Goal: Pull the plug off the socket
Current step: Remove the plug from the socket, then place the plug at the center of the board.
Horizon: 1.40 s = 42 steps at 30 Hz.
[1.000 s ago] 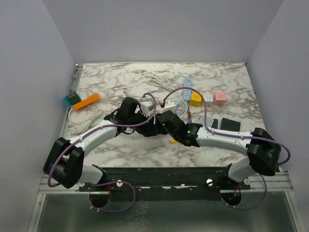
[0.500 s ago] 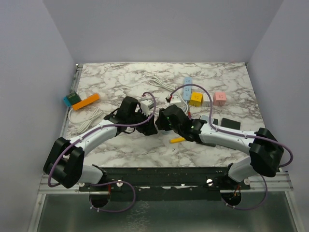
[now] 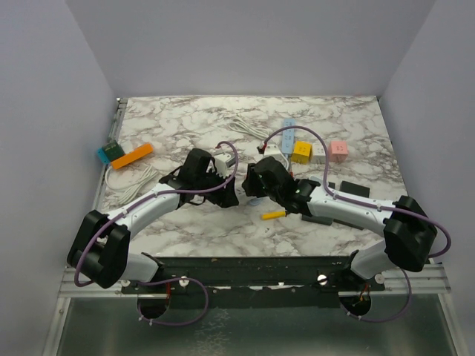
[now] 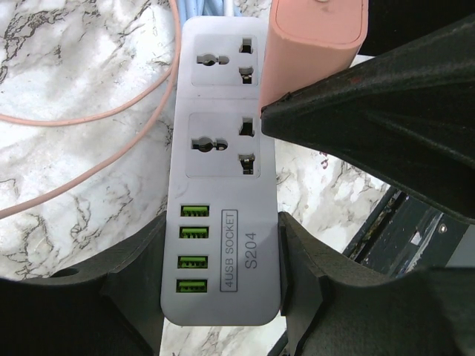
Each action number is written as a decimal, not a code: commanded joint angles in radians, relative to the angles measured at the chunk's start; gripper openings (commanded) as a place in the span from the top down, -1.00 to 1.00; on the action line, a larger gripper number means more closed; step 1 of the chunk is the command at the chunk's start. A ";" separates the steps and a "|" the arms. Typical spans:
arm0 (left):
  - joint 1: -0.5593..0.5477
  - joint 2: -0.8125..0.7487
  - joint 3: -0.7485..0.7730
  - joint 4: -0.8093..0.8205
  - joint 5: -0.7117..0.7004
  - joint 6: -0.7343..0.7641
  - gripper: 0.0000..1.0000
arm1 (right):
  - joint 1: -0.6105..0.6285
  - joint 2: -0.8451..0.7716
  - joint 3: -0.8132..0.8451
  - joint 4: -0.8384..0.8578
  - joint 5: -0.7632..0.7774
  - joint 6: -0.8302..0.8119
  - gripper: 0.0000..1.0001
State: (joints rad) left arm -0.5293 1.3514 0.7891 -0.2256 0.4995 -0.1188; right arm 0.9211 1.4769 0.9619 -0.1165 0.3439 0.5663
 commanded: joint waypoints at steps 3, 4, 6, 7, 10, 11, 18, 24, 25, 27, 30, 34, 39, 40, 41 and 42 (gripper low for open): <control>0.006 0.000 0.013 0.008 -0.035 0.001 1.00 | 0.000 -0.030 -0.011 0.000 -0.008 -0.014 0.99; 0.006 0.000 0.013 0.008 -0.036 0.002 1.00 | 0.001 -0.034 -0.012 0.000 -0.005 -0.014 0.99; 0.006 -0.001 0.012 0.008 -0.047 0.003 1.00 | 0.001 -0.044 -0.010 -0.001 0.005 -0.020 0.99; 0.005 -0.004 0.011 0.008 -0.060 0.004 1.00 | 0.001 -0.047 -0.007 -0.008 0.014 -0.025 0.99; 0.003 -0.017 0.009 0.001 -0.103 0.009 1.00 | 0.000 -0.052 0.013 -0.049 0.050 -0.021 0.99; 0.001 -0.024 0.008 -0.001 -0.114 0.011 1.00 | -0.001 -0.052 0.020 -0.064 0.063 -0.023 0.99; -0.025 -0.064 0.002 -0.003 -0.156 0.024 1.00 | -0.076 -0.061 0.050 -0.171 0.034 -0.036 0.99; -0.050 -0.085 0.002 -0.001 -0.123 0.040 1.00 | -0.248 -0.055 0.049 -0.192 -0.105 -0.078 0.99; -0.052 -0.088 0.001 -0.001 -0.118 0.040 1.00 | -0.293 -0.044 0.057 -0.198 -0.131 -0.089 0.99; -0.053 -0.091 0.004 0.001 -0.110 0.040 1.00 | -0.361 -0.011 0.081 -0.221 -0.194 -0.115 0.99; -0.055 -0.102 0.003 0.005 -0.111 0.036 1.00 | -0.451 0.053 0.136 -0.267 -0.264 -0.163 0.99; -0.054 -0.123 0.000 0.010 -0.136 0.030 1.00 | -0.527 0.134 0.205 -0.338 -0.326 -0.226 0.99; -0.054 -0.155 -0.009 0.032 -0.177 0.018 1.00 | -0.548 0.213 0.258 -0.396 -0.322 -0.274 0.97; -0.054 -0.164 -0.012 0.040 -0.182 0.014 1.00 | -0.550 0.227 0.266 -0.400 -0.325 -0.278 0.97; -0.054 -0.174 -0.016 0.047 -0.185 0.011 1.00 | -0.553 0.243 0.271 -0.403 -0.329 -0.281 0.97; -0.054 -0.180 -0.019 0.052 -0.188 0.007 1.00 | -0.554 0.258 0.279 -0.404 -0.334 -0.281 0.97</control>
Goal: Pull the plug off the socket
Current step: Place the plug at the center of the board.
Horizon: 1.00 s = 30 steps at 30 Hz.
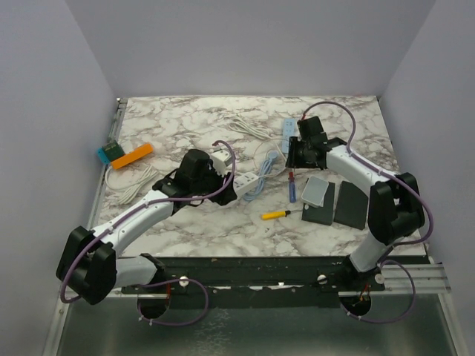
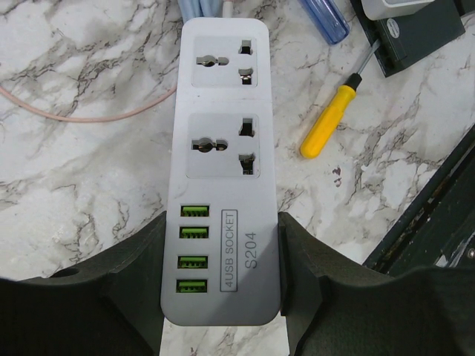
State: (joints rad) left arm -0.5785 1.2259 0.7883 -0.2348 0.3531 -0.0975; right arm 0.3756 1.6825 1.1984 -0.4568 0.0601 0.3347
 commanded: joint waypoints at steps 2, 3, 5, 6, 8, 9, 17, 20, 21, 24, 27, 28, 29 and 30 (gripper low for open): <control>-0.005 -0.063 -0.023 0.067 -0.047 -0.015 1.00 | -0.012 0.081 0.059 -0.073 -0.052 -0.049 0.95; -0.004 -0.063 -0.024 0.067 -0.051 -0.015 1.00 | -0.013 0.093 0.070 -0.080 -0.052 -0.049 0.94; -0.004 -0.066 -0.023 0.065 -0.063 -0.013 1.00 | -0.012 0.106 0.080 -0.082 -0.052 -0.042 0.91; -0.006 -0.071 -0.023 0.065 -0.066 -0.011 1.00 | -0.013 0.110 0.082 -0.082 -0.052 -0.038 0.89; -0.005 -0.081 -0.025 0.065 -0.070 -0.011 1.00 | -0.014 0.117 0.085 -0.084 -0.052 -0.037 0.82; -0.006 -0.086 -0.026 0.065 -0.072 -0.011 1.00 | -0.014 0.122 0.087 -0.086 -0.052 -0.037 0.73; -0.006 -0.096 -0.027 0.066 -0.076 -0.011 1.00 | -0.014 0.149 0.089 -0.081 -0.042 -0.032 0.13; -0.006 -0.095 -0.027 0.065 -0.075 -0.011 1.00 | -0.014 0.152 0.094 -0.078 -0.043 -0.032 0.00; -0.006 -0.095 -0.027 0.063 -0.076 -0.011 1.00 | -0.014 0.153 0.096 -0.078 -0.043 -0.032 -0.05; -0.006 -0.091 -0.026 0.062 -0.075 -0.011 1.00 | -0.014 0.159 0.103 -0.080 -0.043 -0.035 -0.24; -0.006 -0.088 -0.026 0.060 -0.072 -0.011 1.00 | -0.014 0.162 0.107 -0.082 -0.043 -0.037 -0.41; -0.005 -0.088 -0.025 0.060 -0.073 -0.013 1.00 | -0.014 0.158 0.106 -0.081 -0.041 -0.039 -0.44; -0.005 -0.089 -0.025 0.061 -0.074 -0.013 1.00 | -0.014 0.153 0.104 -0.078 -0.040 -0.040 -0.46; -0.006 -0.090 -0.025 0.060 -0.074 -0.012 1.00 | -0.014 0.144 0.101 -0.075 -0.037 -0.038 -0.46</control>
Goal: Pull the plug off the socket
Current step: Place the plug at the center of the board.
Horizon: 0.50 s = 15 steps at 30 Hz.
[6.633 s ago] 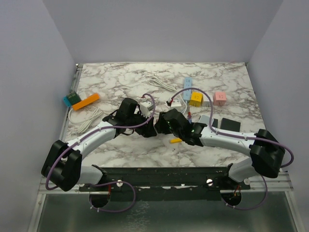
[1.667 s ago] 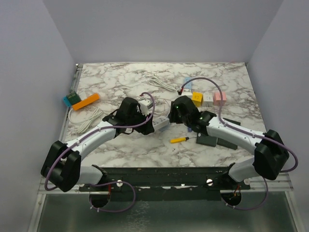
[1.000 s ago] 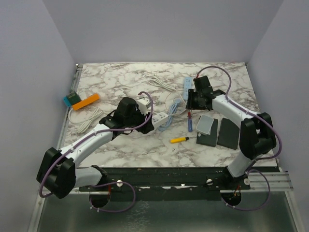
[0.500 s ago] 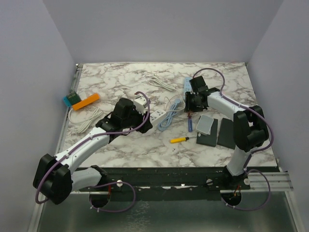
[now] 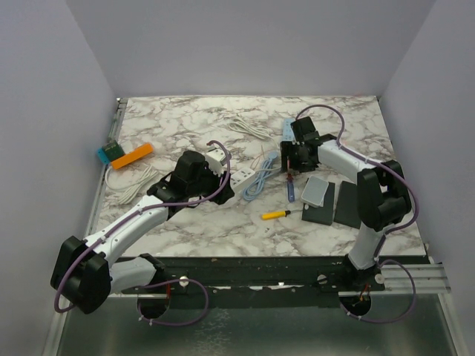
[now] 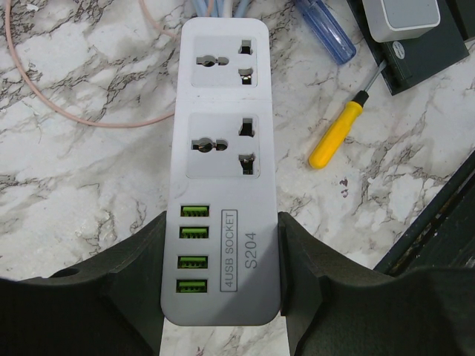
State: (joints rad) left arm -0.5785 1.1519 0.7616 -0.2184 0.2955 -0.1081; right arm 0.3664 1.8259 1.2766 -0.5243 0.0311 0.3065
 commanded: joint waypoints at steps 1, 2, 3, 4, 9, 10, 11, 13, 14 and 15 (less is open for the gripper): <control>-0.006 -0.017 0.001 0.044 -0.018 -0.001 1.00 | -0.004 -0.008 0.019 -0.004 -0.007 -0.009 -0.47; -0.006 -0.018 0.002 0.044 -0.021 -0.001 1.00 | -0.004 -0.015 0.017 -0.002 -0.008 -0.009 -0.47; -0.006 -0.020 0.002 0.044 -0.025 -0.002 1.00 | -0.004 -0.025 0.015 -0.001 -0.010 -0.009 -0.47; -0.006 -0.021 0.002 0.045 -0.028 -0.002 1.00 | -0.004 -0.033 0.013 0.000 -0.014 -0.008 -0.47; -0.006 -0.016 0.009 0.050 -0.034 -0.023 1.00 | -0.004 -0.095 -0.001 0.011 -0.068 -0.003 -0.52; -0.006 -0.013 0.012 0.055 -0.048 -0.033 1.00 | -0.004 -0.112 -0.007 0.013 -0.075 0.000 -0.52; -0.006 -0.009 0.016 0.058 -0.059 -0.048 1.00 | -0.004 -0.128 -0.012 0.016 -0.079 0.002 -0.53; -0.006 0.001 0.029 0.073 -0.087 -0.086 1.00 | -0.005 -0.164 -0.024 0.020 -0.083 0.005 -0.53; -0.005 0.006 0.035 0.083 -0.106 -0.110 1.00 | -0.004 -0.184 -0.032 0.025 -0.082 0.006 -0.53; -0.007 0.012 0.041 0.093 -0.124 -0.135 1.00 | -0.004 -0.213 -0.042 0.030 -0.080 0.006 -0.53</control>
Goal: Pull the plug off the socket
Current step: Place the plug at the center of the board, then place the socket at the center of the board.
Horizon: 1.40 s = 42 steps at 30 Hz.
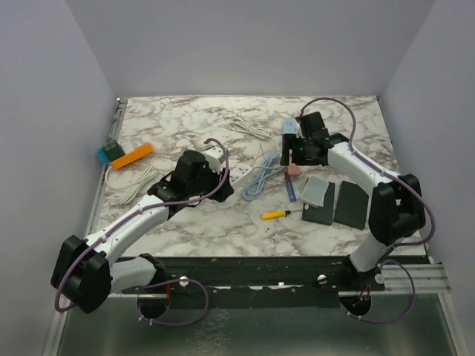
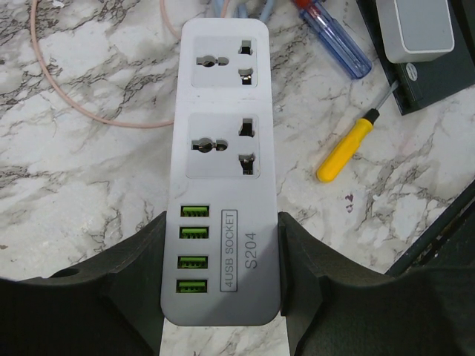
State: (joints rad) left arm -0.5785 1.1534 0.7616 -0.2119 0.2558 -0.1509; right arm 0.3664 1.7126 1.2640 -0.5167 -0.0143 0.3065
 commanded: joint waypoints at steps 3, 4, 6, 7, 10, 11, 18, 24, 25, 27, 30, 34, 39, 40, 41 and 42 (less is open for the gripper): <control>-0.016 0.030 0.050 0.147 -0.151 -0.162 1.00 | -0.004 -0.171 -0.070 0.047 -0.026 0.004 -0.54; -0.021 0.037 0.049 0.174 -0.173 -0.183 1.00 | -0.004 -0.195 -0.088 0.060 -0.024 0.003 -0.55; -0.040 0.059 0.039 0.246 -0.219 -0.225 1.00 | -0.004 -0.243 -0.120 0.079 -0.014 -0.002 -0.56; -0.053 0.074 0.032 0.284 -0.245 -0.241 1.00 | -0.004 -0.264 -0.134 0.084 -0.008 -0.007 -0.56; -0.108 0.142 0.023 0.376 -0.322 -0.265 1.00 | -0.005 -0.330 -0.177 0.105 0.011 -0.016 -0.60; -0.131 0.167 0.023 0.396 -0.351 -0.265 1.00 | -0.004 -0.351 -0.190 0.111 0.011 -0.018 -0.60; -0.271 0.303 0.027 0.528 -0.498 -0.251 1.00 | -0.004 -0.446 -0.255 0.133 0.040 -0.016 -0.62; -0.317 0.415 0.048 0.549 -0.565 -0.250 1.00 | -0.004 -0.491 -0.304 0.172 0.047 0.015 -0.62; -0.323 0.435 0.053 0.550 -0.568 -0.250 1.00 | -0.004 -0.500 -0.313 0.183 0.046 0.022 -0.62; -0.334 0.467 0.061 0.552 -0.577 -0.253 0.98 | -0.005 -0.514 -0.325 0.198 0.044 0.033 -0.63; -0.339 0.500 0.064 0.553 -0.592 -0.257 0.76 | -0.004 -0.523 -0.327 0.195 0.039 0.043 -0.63; -0.340 0.533 0.069 0.553 -0.573 -0.267 0.34 | -0.004 -0.525 -0.339 0.195 0.042 0.053 -0.63; -0.346 0.548 0.075 0.556 -0.537 -0.252 -0.24 | -0.004 -0.537 -0.352 0.205 0.057 0.059 -0.62; -0.347 0.548 0.077 0.556 -0.536 -0.250 -0.30 | -0.004 -0.540 -0.354 0.207 0.058 0.058 -0.63; -0.347 0.548 0.079 0.556 -0.533 -0.248 -0.38 | -0.004 -0.542 -0.354 0.206 0.061 0.057 -0.62; -0.347 0.547 0.079 0.556 -0.526 -0.245 -0.43 | -0.004 -0.543 -0.355 0.208 0.064 0.056 -0.62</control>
State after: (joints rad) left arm -0.9134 1.6905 0.8085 0.3130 -0.3019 -0.4038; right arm 0.3664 1.2003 0.9230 -0.3351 0.0147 0.3523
